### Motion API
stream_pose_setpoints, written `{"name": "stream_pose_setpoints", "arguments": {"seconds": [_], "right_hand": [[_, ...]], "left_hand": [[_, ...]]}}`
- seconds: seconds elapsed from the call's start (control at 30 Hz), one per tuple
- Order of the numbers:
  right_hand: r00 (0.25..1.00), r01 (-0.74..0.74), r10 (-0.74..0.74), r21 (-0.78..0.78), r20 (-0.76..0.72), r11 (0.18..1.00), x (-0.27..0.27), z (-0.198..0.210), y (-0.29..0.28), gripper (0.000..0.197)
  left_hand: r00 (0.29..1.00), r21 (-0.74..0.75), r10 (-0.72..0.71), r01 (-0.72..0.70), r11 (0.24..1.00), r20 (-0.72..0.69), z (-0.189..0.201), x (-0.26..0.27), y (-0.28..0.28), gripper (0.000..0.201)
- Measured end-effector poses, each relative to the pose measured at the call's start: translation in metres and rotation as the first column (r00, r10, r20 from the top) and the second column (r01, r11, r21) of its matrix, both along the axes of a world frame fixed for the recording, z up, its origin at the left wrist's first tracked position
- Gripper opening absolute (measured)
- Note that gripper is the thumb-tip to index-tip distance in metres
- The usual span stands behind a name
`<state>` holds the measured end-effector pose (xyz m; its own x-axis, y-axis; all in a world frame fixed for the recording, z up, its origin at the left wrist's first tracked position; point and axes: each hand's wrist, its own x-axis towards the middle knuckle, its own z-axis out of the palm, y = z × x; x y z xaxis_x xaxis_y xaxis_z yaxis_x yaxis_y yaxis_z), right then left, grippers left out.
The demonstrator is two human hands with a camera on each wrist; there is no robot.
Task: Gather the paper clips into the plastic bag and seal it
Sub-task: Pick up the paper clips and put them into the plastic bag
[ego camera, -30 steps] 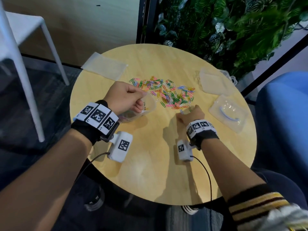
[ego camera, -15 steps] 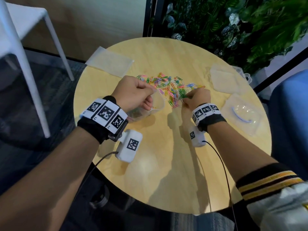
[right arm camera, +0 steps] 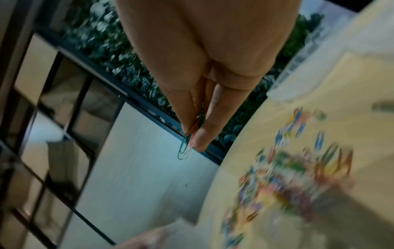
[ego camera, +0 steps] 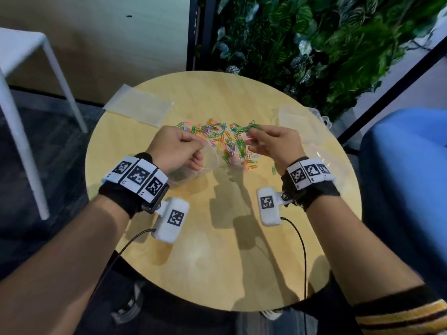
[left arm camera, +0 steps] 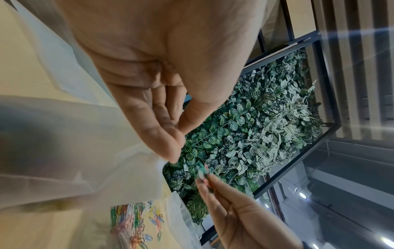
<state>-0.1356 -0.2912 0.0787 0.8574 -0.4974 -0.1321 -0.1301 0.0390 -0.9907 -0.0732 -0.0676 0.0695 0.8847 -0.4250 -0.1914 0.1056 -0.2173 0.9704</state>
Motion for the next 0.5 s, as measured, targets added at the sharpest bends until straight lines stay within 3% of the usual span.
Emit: {"name": "stream_pose_setpoints", "arguments": {"seconds": [0.1,0.17,0.23,0.37,0.5], "right_hand": [[0.993,-0.113,0.114,0.196,0.004,0.974,-0.005,0.003,0.027,0.012],[0.982,-0.182,0.188,0.208,-0.01,0.961,-0.006,-0.001,0.045,0.009],[0.968,-0.234,0.243,0.124,-0.057,0.964,-0.006,-0.008,0.06,0.01],[0.935,-0.32,0.266,-0.236,-0.235,0.917,0.001,-0.017,0.071,0.012],[0.877,-0.411,0.283,-0.301,-0.388,0.861,0.013,-0.012,0.076,0.018]], "left_hand": [[1.0,-0.012,0.009,-0.009,1.0,-0.002,0.001,0.0,0.0,0.011],[1.0,-0.025,0.017,-0.017,1.0,-0.005,0.001,-0.001,0.002,0.012],[1.0,-0.036,0.026,-0.026,0.999,0.004,0.001,-0.001,0.003,0.012],[0.999,-0.037,0.022,-0.021,0.999,0.026,0.0,-0.004,0.003,0.011],[0.999,-0.022,-0.008,0.009,1.0,0.039,-0.001,-0.011,-0.004,0.011]]}}
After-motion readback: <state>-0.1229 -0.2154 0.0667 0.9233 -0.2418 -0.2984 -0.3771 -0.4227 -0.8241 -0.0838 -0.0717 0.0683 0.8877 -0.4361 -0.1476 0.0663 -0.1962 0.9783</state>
